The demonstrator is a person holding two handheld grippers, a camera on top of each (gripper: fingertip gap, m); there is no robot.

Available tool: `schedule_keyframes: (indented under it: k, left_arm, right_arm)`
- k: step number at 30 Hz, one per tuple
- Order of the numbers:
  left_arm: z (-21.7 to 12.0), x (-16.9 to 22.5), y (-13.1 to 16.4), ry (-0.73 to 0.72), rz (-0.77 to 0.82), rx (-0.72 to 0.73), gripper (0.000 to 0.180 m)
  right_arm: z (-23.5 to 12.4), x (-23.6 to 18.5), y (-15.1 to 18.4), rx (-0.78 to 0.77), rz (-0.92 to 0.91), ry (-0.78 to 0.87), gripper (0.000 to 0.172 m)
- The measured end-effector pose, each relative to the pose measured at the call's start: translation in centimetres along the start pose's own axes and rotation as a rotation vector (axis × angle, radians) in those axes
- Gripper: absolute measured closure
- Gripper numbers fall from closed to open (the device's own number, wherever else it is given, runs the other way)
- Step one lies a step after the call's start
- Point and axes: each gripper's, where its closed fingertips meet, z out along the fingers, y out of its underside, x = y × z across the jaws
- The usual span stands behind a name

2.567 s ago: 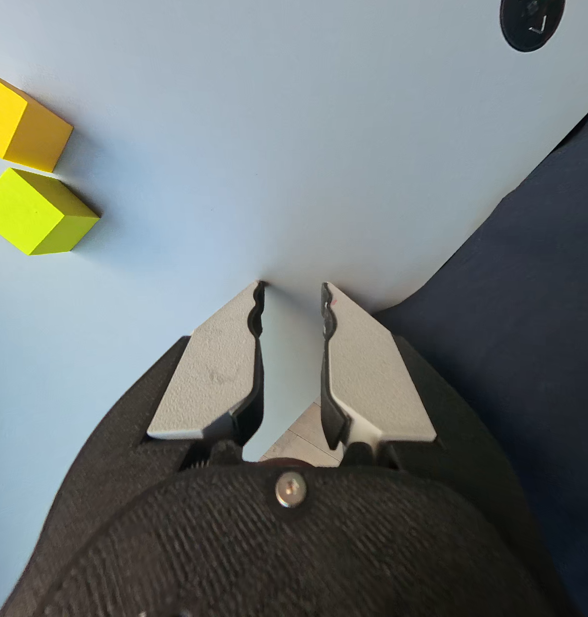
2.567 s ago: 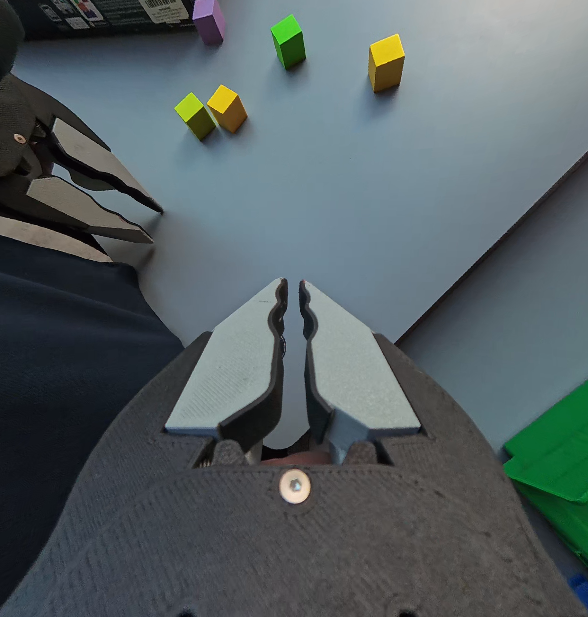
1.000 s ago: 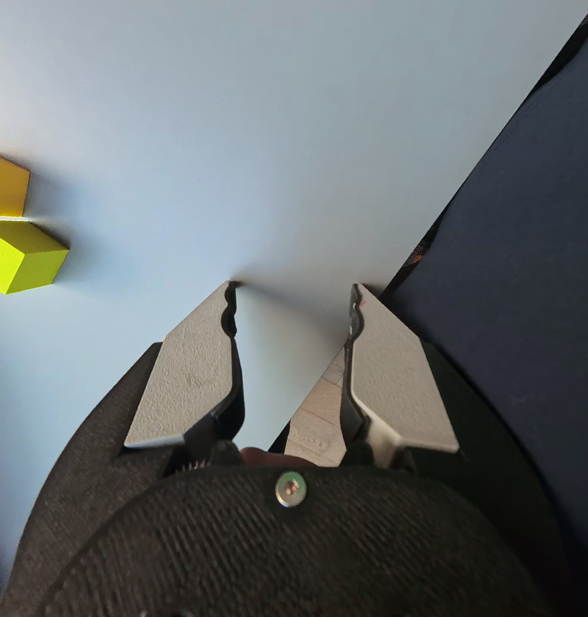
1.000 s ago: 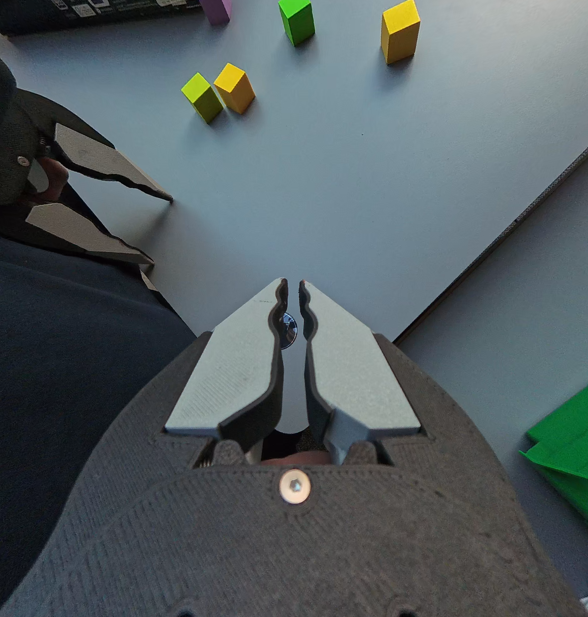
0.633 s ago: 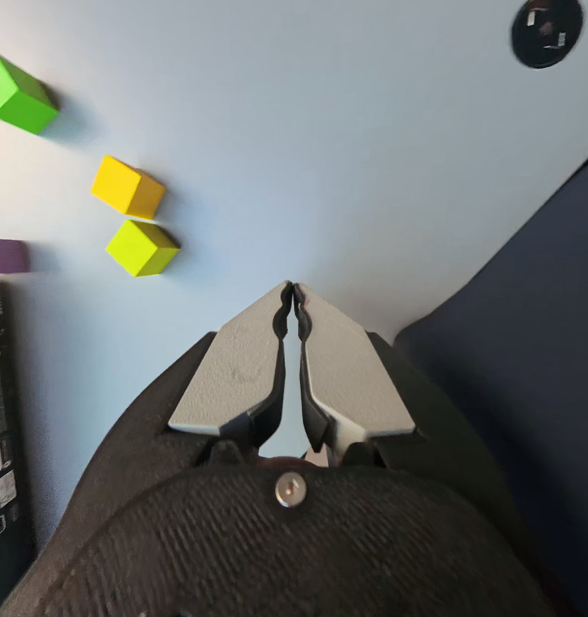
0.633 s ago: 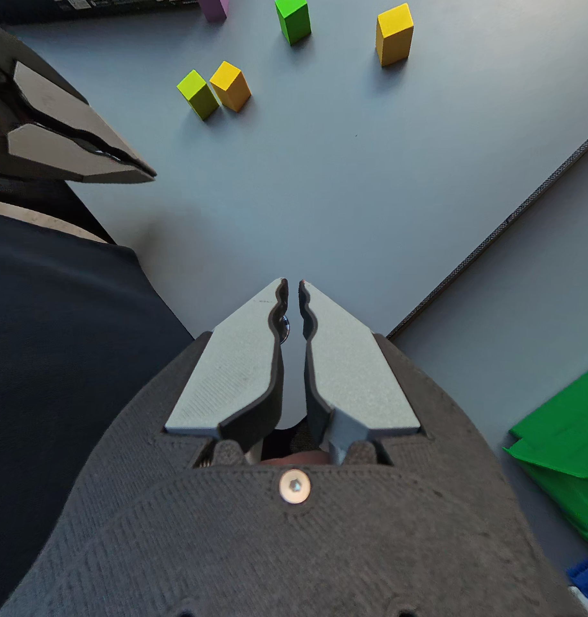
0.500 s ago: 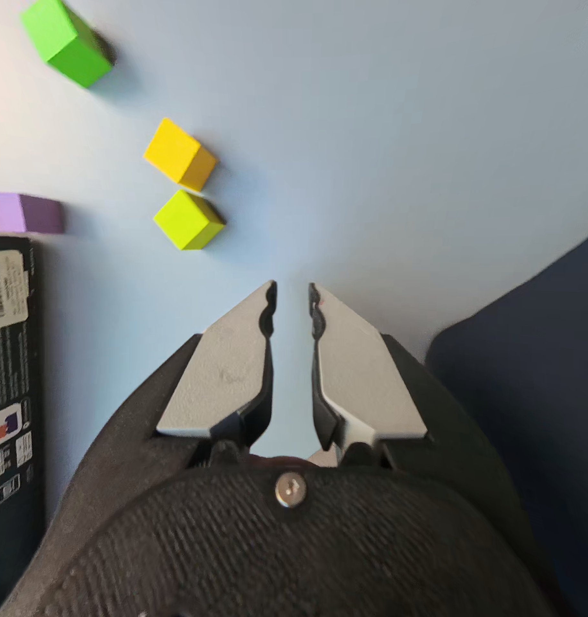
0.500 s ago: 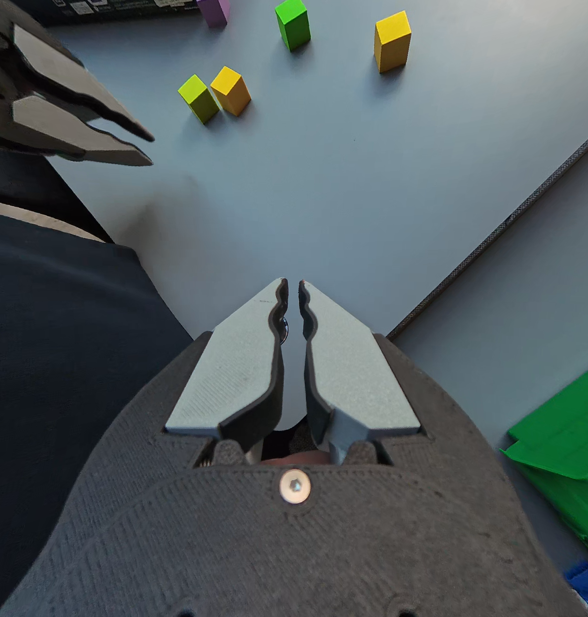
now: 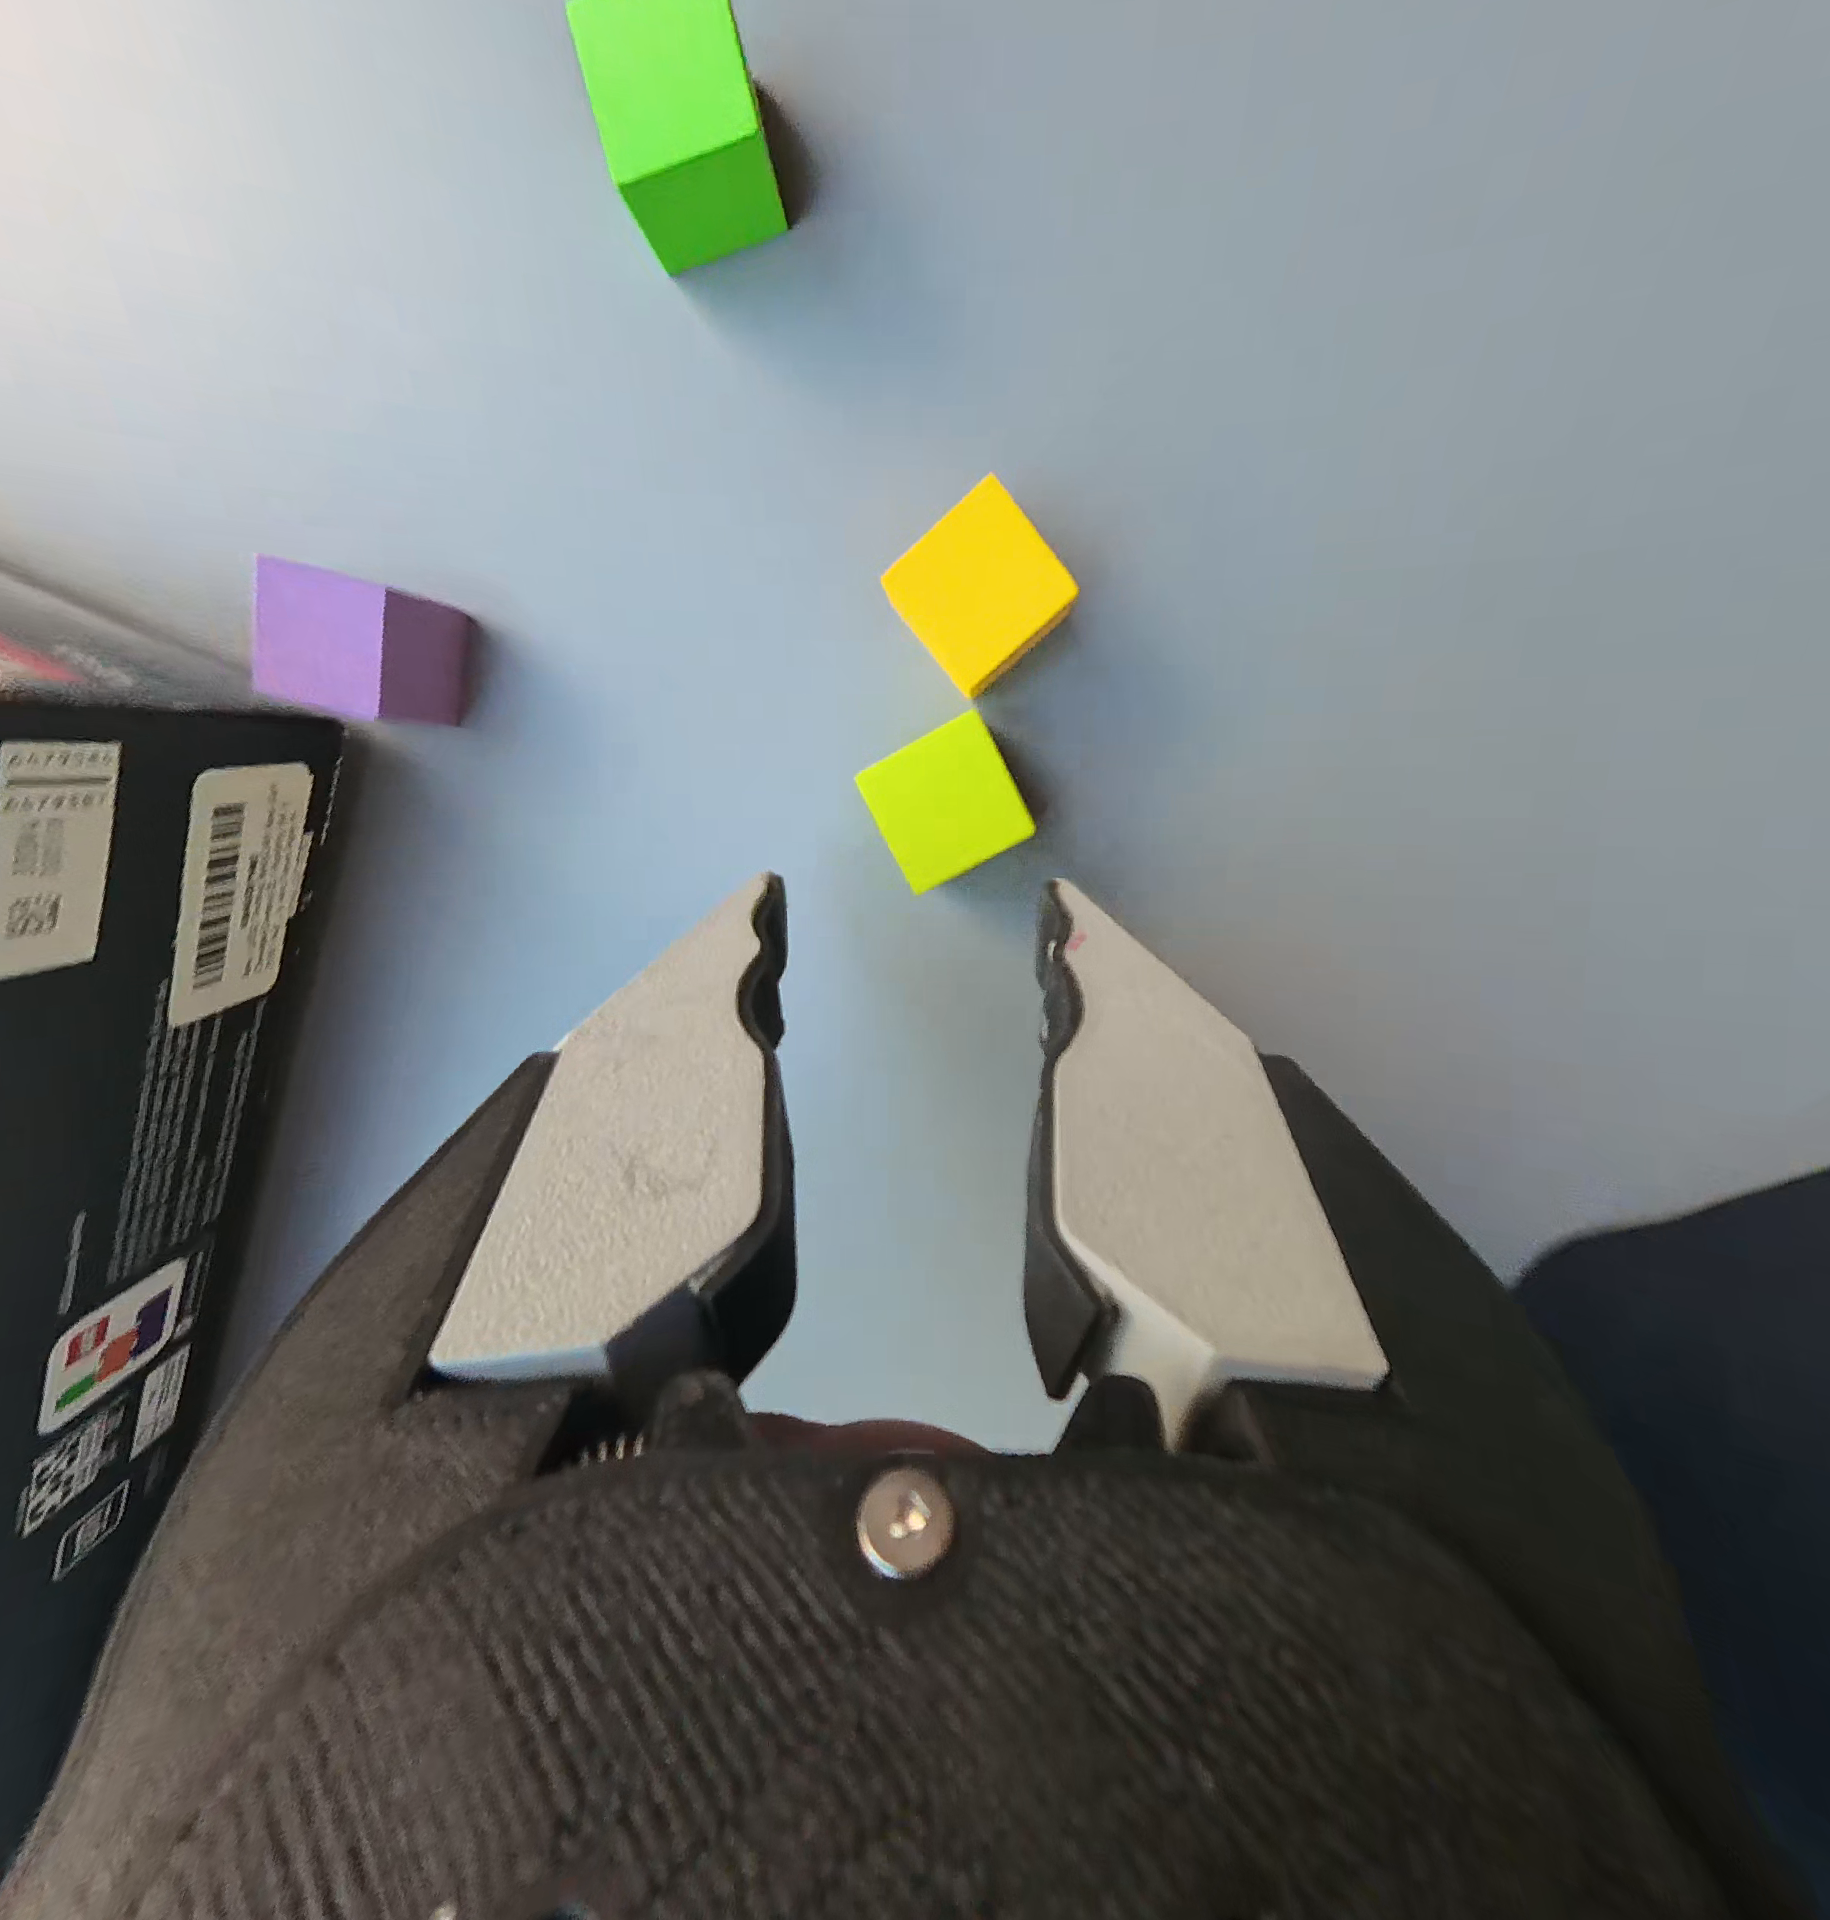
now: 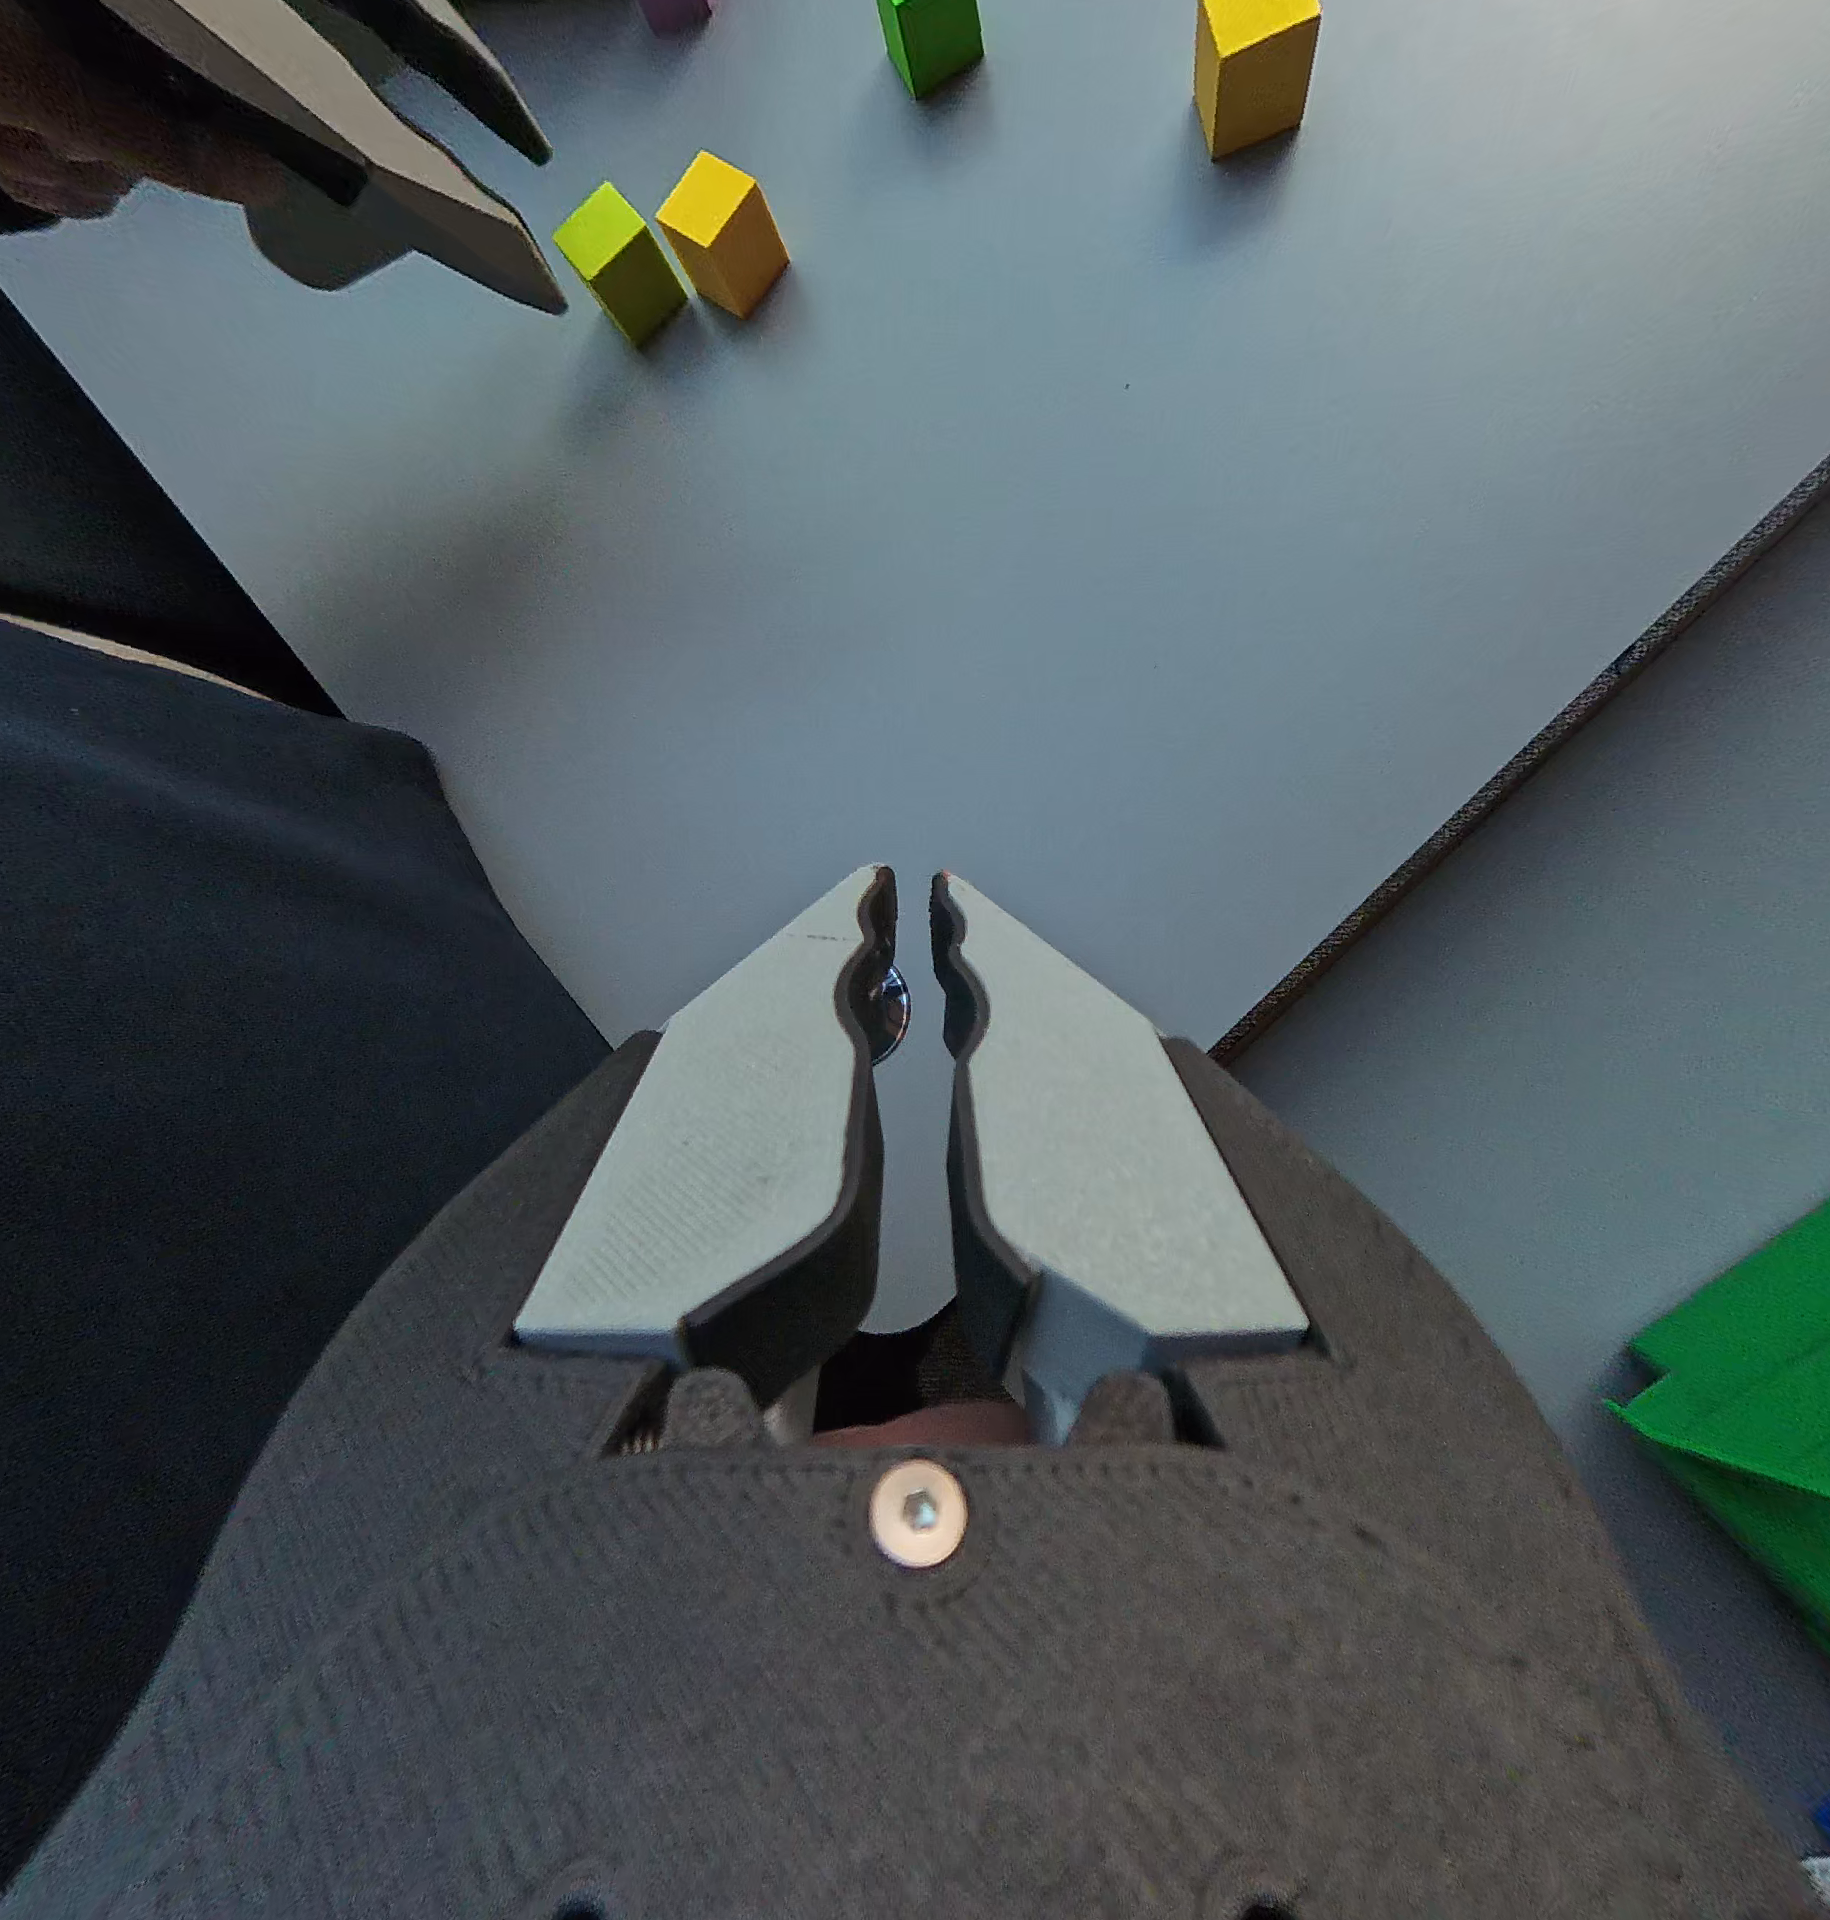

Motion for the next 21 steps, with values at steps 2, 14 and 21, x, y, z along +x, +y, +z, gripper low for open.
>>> schedule_keyframes:
  k: [2,14,21]
  left_arm:
    - [0.8,0.6,-0.7,0.029,0.004,-0.017,0.133]
    - [1.4,1.2,-0.9,0.047,0.088,-0.010,0.153]
    - [-0.7,0.4,-2.4,0.041,0.132,0.035,0.152]
  right_arm:
    - [0.0,0.1,0.1,0.001,0.008,0.001,0.168]
    - [-0.6,0.6,0.8,0.021,0.059,0.019,0.168]
    - [-0.7,0.7,0.9,0.023,0.066,0.024,0.168]
